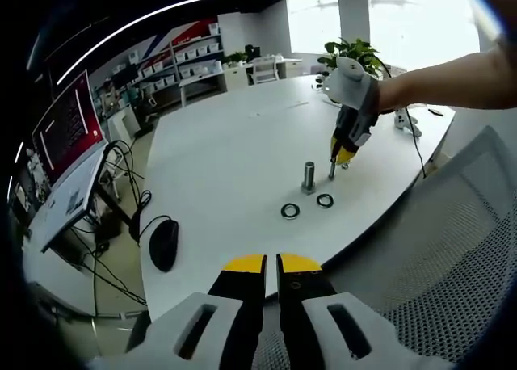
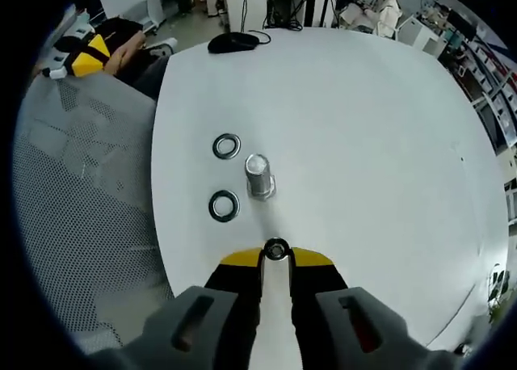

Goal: Place the washer onto the threaded stud by aligning its center hole with the stud, sliding it down to the base, and recovering from edge contact or off-axis alignment until the washer reaches the visible bottom stop.

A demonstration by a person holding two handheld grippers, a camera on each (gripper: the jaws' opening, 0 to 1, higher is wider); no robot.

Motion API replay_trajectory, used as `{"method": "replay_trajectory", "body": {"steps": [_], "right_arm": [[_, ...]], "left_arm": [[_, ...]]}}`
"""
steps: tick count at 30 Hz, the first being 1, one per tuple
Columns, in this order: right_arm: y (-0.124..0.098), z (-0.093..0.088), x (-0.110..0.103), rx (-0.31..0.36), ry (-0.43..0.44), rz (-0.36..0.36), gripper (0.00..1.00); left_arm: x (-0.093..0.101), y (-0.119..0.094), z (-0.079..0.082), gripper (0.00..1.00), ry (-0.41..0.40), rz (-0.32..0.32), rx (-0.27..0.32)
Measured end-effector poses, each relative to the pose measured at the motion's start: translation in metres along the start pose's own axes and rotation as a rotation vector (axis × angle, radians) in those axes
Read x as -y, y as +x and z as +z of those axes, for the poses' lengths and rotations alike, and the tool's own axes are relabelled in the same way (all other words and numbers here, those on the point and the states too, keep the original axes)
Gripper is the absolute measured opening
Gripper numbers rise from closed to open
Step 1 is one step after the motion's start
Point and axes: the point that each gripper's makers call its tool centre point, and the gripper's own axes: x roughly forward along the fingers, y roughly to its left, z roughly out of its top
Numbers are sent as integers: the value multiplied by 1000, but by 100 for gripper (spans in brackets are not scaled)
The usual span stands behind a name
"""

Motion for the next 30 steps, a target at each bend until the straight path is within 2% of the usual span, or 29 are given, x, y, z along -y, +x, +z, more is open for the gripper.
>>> {"method": "replay_trajectory", "body": {"steps": [22,24,26,30], "right_arm": [[36,-15,-1,-79,7,5,14],[37,-19,-5,-100,-46,33,19],[38,-22,-7,-108,-30,19,35],[35,-28,-4,-97,-13,22,35]], "left_arm": [[0,0,-2,2,1,-6,-12],[0,0,-2,2,1,-5,-13],[0,0,-2,2,1,-5,-14],[0,0,-3,2,1,-5,-15]]}}
